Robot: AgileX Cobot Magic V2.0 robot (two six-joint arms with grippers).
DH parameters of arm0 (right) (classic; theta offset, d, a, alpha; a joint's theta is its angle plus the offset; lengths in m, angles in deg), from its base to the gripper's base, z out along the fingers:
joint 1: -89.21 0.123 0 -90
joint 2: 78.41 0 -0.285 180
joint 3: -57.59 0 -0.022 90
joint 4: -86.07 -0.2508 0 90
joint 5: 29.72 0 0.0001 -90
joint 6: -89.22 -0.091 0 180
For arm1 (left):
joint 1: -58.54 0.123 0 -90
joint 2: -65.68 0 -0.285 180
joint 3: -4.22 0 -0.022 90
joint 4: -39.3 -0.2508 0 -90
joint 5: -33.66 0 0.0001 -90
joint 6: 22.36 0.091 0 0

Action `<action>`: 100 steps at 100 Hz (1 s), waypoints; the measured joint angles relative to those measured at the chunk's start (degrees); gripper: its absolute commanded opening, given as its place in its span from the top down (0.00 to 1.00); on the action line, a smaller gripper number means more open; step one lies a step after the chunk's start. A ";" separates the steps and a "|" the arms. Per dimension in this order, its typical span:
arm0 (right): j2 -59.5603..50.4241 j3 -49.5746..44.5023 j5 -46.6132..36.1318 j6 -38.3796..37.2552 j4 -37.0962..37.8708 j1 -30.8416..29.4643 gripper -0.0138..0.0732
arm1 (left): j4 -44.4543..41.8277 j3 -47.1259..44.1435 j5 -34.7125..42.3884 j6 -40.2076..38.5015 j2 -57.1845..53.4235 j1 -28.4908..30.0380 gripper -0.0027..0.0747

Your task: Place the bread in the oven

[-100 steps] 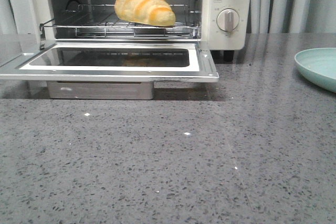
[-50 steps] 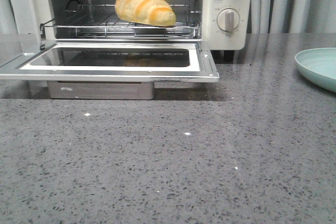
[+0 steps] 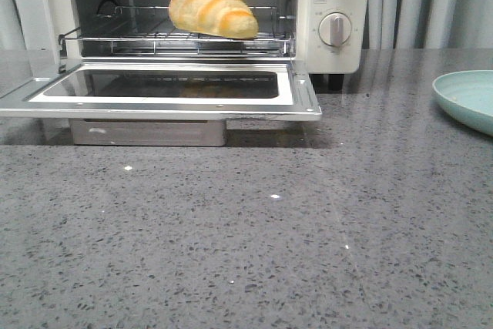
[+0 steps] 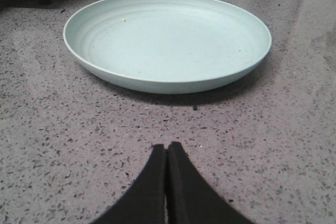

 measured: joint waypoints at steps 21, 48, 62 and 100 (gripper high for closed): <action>0.00 0.00 0.04 0.00 0.00 0.00 0.93 | 0.00 0.00 0.00 0.00 0.00 0.00 0.99; 0.00 0.00 0.04 0.00 0.00 0.00 0.93 | 0.00 0.00 0.00 -0.10 0.00 0.00 0.99; 0.00 0.00 0.04 0.00 0.00 0.00 0.93 | 0.00 0.00 0.00 -0.10 0.00 0.00 0.99; 0.00 0.00 0.14 -0.11 0.00 0.00 0.93 | -10.53 -7.83 4.11 0.98 0.00 0.00 0.99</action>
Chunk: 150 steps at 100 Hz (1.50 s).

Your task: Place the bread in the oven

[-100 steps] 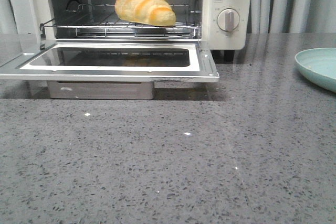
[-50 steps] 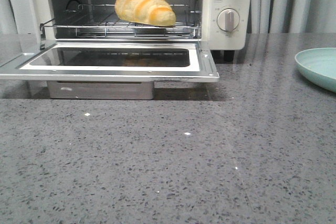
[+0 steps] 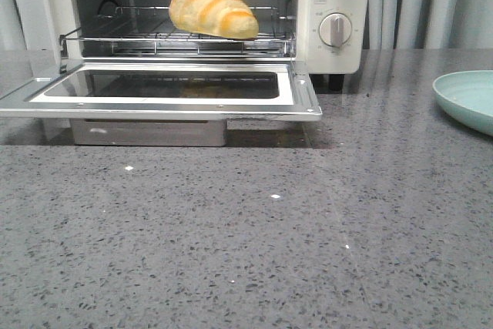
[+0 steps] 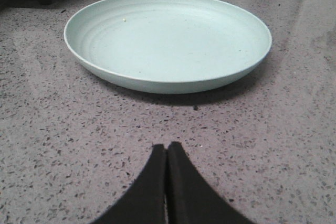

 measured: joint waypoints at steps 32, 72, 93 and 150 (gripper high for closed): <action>0.00 0.00 -0.01 0.00 0.00 0.00 0.93 | -1.33 -4.22 0.83 0.00 -2.92 2.77 0.99; 0.00 0.00 -0.01 0.00 0.00 0.00 0.93 | -1.33 -4.22 -3.85 0.00 -2.92 3.29 0.99; 0.00 0.00 -0.01 0.00 0.00 0.00 0.93 | -1.33 -4.22 -4.26 0.00 -2.92 3.04 0.99; 0.00 0.00 -0.01 0.00 0.00 0.00 0.93 | -4.30 -4.22 -4.35 -5.29 -2.92 -1.90 0.99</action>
